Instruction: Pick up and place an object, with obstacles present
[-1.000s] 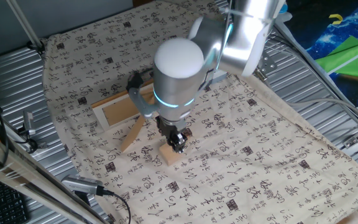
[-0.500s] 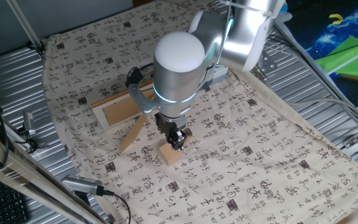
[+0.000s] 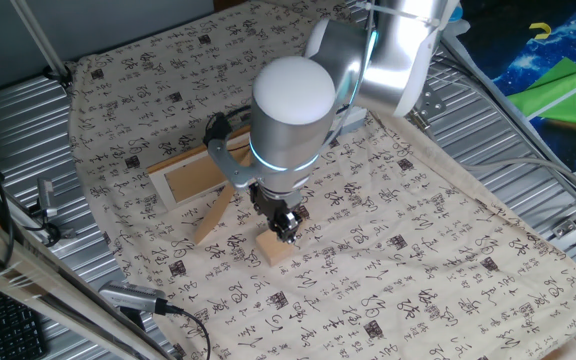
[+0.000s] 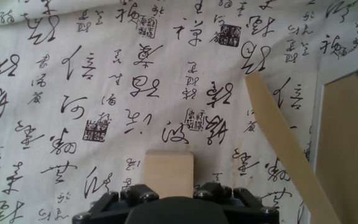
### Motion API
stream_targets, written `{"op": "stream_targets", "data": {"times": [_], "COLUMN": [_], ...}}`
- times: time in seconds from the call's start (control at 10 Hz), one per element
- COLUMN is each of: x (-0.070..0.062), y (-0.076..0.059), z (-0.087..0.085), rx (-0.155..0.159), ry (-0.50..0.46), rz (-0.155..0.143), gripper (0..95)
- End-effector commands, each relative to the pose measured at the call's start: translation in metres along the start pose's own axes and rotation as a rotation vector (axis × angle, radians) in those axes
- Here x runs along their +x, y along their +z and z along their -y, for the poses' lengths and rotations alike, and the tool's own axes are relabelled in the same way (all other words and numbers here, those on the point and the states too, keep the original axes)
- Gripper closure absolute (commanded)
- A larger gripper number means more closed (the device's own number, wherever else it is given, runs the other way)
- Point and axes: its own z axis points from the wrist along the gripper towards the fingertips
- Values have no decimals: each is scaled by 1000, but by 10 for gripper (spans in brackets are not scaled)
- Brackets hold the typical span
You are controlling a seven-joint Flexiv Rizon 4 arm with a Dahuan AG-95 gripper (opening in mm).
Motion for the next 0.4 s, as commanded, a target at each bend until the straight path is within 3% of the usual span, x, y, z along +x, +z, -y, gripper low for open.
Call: {"op": "stream_targets", "data": {"times": [0.1, 0.4], "x": [1, 1], "y": [0, 0], "z": [1, 1], "rx": [-2, -3], "ry": [-5, -11], "rz": [2, 2], "gripper": [380, 380]}}
